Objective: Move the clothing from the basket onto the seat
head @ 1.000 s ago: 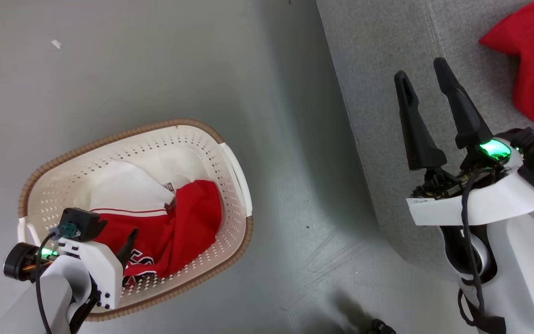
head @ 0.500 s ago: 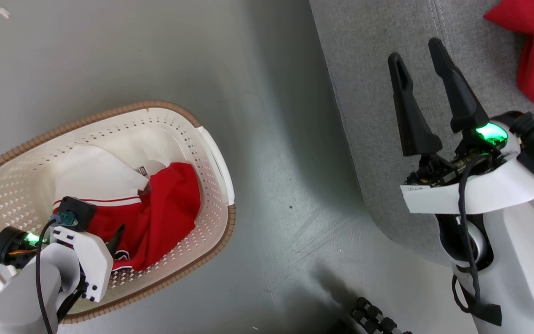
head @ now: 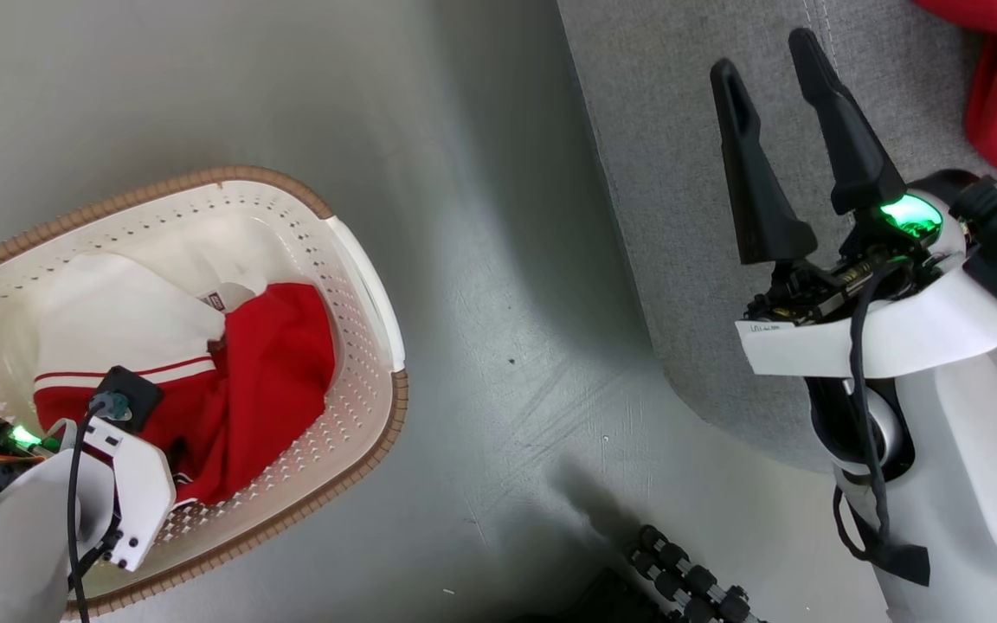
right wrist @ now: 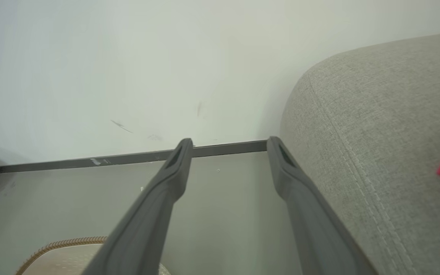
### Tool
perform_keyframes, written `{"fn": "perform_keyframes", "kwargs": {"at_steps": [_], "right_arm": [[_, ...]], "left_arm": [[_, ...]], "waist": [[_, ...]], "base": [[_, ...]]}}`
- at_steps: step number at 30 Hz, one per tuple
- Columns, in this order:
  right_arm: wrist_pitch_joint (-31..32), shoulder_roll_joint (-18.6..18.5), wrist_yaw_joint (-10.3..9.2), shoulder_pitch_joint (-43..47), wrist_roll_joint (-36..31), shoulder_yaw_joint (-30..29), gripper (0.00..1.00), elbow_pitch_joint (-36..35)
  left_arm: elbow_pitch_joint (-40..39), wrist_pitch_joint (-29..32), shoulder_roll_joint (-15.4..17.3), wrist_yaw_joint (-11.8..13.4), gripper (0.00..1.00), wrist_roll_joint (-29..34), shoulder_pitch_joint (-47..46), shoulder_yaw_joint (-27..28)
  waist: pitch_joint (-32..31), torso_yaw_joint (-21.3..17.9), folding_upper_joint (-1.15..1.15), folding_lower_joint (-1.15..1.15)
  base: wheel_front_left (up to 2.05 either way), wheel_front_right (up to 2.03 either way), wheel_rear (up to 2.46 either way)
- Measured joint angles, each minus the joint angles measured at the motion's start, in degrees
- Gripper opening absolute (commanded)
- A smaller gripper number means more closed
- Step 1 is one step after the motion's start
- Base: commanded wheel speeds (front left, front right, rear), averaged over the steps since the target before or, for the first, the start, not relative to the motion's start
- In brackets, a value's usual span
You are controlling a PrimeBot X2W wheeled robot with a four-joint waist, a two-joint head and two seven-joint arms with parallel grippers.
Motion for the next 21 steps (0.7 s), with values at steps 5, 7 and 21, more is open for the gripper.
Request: {"fn": "perform_keyframes", "kwargs": {"at_steps": [5, 7, 21], "right_arm": [[-0.01, 0.12, 0.01, -0.41, 0.29, 0.43, 1.00, 0.00], [0.00, 0.13, 0.01, -0.45, 0.29, 0.49, 1.00, 0.01], [0.00, 0.24, 0.00, -2.55, 2.89, 0.23, 1.00, 0.08]], "left_arm": [[0.85, 1.21, 0.44, 0.00, 1.00, 1.31, -1.20, -2.68], [1.24, 2.09, 0.54, 0.00, 1.00, 1.77, -1.64, -3.56], [1.74, 1.58, 1.03, 0.00, 0.00, -0.34, -3.51, -5.22]], "waist": [[1.06, -0.92, 0.00, 0.00], [1.43, -1.25, 0.00, 0.00], [2.42, -2.32, 0.00, 0.00]], "base": [[0.00, 0.00, 0.00], [0.00, 0.00, 0.00], [0.00, 0.00, 0.00]]}}
